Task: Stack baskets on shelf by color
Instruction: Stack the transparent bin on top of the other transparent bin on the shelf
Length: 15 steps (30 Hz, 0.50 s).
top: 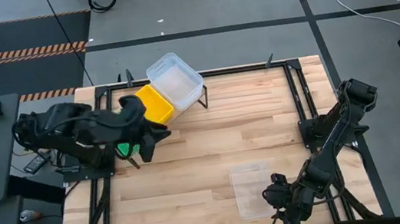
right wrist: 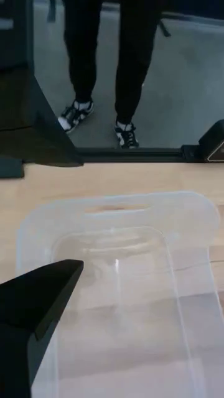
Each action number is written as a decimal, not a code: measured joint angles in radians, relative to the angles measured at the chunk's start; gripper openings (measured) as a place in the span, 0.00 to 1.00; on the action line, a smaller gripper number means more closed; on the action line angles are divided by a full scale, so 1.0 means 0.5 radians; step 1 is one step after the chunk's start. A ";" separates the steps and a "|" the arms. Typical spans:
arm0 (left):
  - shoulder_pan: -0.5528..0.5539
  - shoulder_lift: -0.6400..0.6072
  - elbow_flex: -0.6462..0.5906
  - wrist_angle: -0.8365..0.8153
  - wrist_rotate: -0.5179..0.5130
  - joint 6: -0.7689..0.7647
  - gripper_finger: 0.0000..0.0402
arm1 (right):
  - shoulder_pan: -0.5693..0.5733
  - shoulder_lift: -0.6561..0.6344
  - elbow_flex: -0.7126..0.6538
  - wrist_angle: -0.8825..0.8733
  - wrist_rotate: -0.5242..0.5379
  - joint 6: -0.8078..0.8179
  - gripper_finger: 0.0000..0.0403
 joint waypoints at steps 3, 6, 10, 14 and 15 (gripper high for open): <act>-0.052 0.018 0.003 0.260 -0.025 0.073 0.29 | 0.000 0.000 -0.017 0.005 0.002 -0.126 0.62; -0.094 0.085 0.003 0.401 -0.035 0.151 0.29 | 0.000 0.000 -0.027 0.004 0.001 -0.202 0.60; -0.147 0.216 0.002 0.479 -0.006 0.177 0.29 | 0.000 0.000 -0.027 0.028 0.001 -0.248 0.59; -0.189 0.395 0.002 0.629 0.142 0.231 0.29 | 0.006 0.000 -0.027 0.071 -0.001 -0.242 0.59; -0.197 0.444 0.002 0.702 0.194 0.262 0.29 | 0.006 0.000 -0.027 0.063 -0.009 -0.227 0.59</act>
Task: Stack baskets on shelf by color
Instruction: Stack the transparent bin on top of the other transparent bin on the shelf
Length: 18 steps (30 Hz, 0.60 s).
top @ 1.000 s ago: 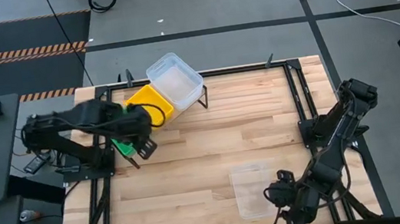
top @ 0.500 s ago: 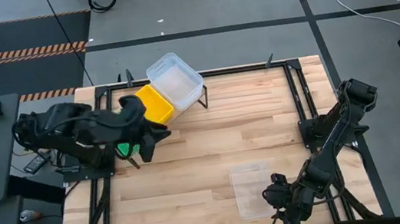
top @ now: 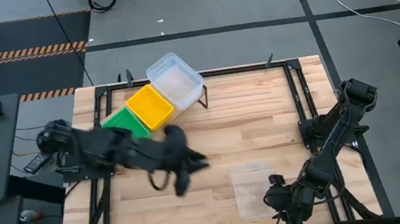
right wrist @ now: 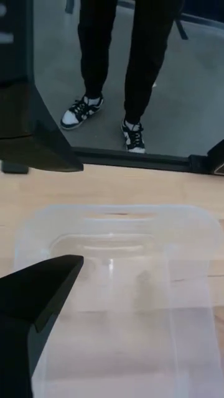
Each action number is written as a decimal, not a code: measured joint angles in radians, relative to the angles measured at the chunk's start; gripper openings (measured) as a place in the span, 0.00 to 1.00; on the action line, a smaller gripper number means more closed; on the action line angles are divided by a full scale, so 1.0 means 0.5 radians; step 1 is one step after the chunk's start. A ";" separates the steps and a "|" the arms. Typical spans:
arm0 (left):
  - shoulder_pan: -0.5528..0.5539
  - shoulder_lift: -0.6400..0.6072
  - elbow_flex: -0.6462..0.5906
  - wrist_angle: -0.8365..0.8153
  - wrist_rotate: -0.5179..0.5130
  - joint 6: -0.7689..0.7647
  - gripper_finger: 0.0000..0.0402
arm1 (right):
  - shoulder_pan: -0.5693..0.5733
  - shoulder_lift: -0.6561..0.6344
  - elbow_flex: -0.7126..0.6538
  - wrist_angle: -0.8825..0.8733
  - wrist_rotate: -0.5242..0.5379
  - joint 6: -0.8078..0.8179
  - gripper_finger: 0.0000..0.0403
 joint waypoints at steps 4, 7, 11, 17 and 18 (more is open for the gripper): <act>-0.037 0.213 0.000 0.205 0.237 0.072 0.29 | -0.001 -0.004 0.016 -0.091 -0.188 0.166 0.59; -0.057 0.366 -0.002 0.253 0.410 0.071 0.29 | 0.017 -0.026 0.039 -0.166 -0.410 0.339 0.59; -0.074 0.542 -0.003 0.364 0.518 0.076 0.29 | 0.111 -0.102 0.043 -0.217 -0.529 0.525 0.59; -0.109 0.787 -0.003 0.715 0.550 0.196 0.29 | 0.200 -0.332 0.045 -0.431 -0.482 0.758 0.59; -0.115 0.821 -0.003 0.728 0.550 0.216 0.29 | 0.205 -0.381 0.045 -0.468 -0.468 0.784 0.59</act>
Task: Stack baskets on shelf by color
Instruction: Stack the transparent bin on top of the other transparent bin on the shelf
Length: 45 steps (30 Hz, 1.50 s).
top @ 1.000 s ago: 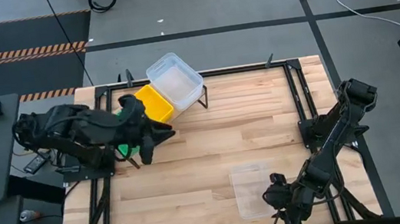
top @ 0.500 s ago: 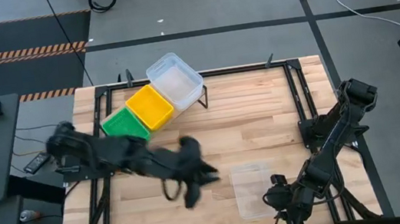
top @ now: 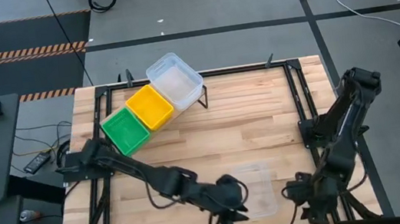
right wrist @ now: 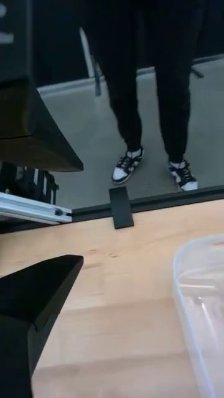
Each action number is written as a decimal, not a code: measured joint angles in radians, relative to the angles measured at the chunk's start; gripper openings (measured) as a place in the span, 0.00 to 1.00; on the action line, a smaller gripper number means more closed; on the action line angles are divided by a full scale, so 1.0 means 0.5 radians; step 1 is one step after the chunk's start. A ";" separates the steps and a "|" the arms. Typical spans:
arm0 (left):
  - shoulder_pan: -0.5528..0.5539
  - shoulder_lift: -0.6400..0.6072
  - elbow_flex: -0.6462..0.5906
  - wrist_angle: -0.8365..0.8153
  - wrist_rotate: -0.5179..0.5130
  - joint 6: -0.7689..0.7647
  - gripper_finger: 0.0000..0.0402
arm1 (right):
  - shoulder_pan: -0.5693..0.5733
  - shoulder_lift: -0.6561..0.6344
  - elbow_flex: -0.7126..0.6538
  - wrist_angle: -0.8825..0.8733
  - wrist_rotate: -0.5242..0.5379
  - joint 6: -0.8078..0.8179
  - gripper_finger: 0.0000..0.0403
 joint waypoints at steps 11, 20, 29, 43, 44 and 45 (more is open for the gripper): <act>-0.018 0.247 0.000 0.090 -0.009 0.239 0.29 | -0.013 -0.376 0.002 -0.448 0.110 0.192 0.59; -0.097 0.372 0.001 0.067 -0.236 0.589 0.33 | 0.011 -0.410 0.002 -0.508 0.067 0.289 0.59; -0.099 0.478 0.004 0.083 -0.336 0.566 0.49 | 0.012 -0.404 0.002 -0.520 0.043 0.333 0.59; -0.093 0.621 0.000 0.163 -0.239 0.535 0.51 | 0.012 -0.404 0.002 -0.589 0.043 0.346 0.59; -0.093 0.621 0.000 0.161 -0.255 0.537 0.49 | 0.012 -0.404 0.002 -0.596 0.043 0.346 0.59; -0.090 0.621 0.000 0.156 -0.271 0.537 0.46 | 0.012 -0.404 0.002 -0.600 0.043 0.346 0.59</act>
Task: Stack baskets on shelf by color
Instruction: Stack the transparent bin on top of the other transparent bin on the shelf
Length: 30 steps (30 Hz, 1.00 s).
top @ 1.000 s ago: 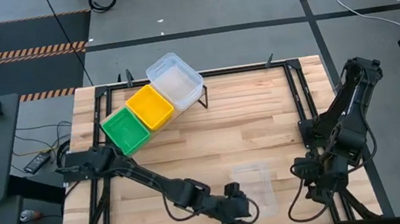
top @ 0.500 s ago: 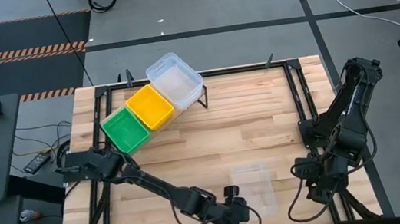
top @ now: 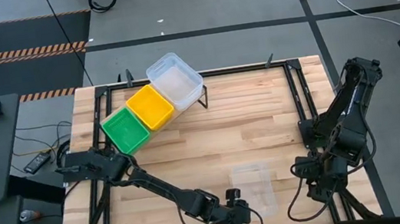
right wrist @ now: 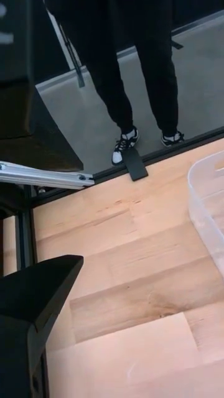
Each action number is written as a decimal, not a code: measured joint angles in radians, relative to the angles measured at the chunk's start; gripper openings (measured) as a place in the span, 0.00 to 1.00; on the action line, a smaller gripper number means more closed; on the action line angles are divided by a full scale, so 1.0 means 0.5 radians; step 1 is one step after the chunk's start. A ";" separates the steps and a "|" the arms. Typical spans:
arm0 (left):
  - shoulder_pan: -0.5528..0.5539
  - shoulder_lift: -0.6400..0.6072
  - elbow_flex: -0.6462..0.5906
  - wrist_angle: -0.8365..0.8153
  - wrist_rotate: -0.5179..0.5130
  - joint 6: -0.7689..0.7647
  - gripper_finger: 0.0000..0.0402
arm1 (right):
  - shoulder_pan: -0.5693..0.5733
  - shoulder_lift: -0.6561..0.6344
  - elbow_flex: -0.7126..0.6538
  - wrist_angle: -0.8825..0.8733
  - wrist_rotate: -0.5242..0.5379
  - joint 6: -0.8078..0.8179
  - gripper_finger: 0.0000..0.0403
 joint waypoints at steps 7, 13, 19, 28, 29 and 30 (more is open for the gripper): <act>0.034 0.016 0.011 -0.211 -0.017 -0.125 0.11 | 0.000 0.000 0.000 0.002 0.000 0.044 0.59; 0.107 -0.018 0.005 -0.294 -0.103 -0.178 0.03 | -0.001 0.000 0.000 0.003 -0.001 0.085 0.59; 0.191 -0.266 0.017 -0.551 -0.119 -0.027 0.01 | 0.000 0.000 0.000 -0.002 -0.001 0.084 0.59; 0.314 -0.618 0.331 -1.396 -0.384 0.414 0.01 | -0.002 0.001 0.000 -0.041 0.098 0.090 0.59; 0.344 -0.643 0.355 -1.451 -0.410 0.427 0.01 | -0.003 0.001 0.000 -0.045 0.140 0.090 0.59; 0.370 -0.663 0.365 -1.476 -0.426 0.436 0.01 | -0.008 0.001 0.000 -0.056 0.186 0.090 0.59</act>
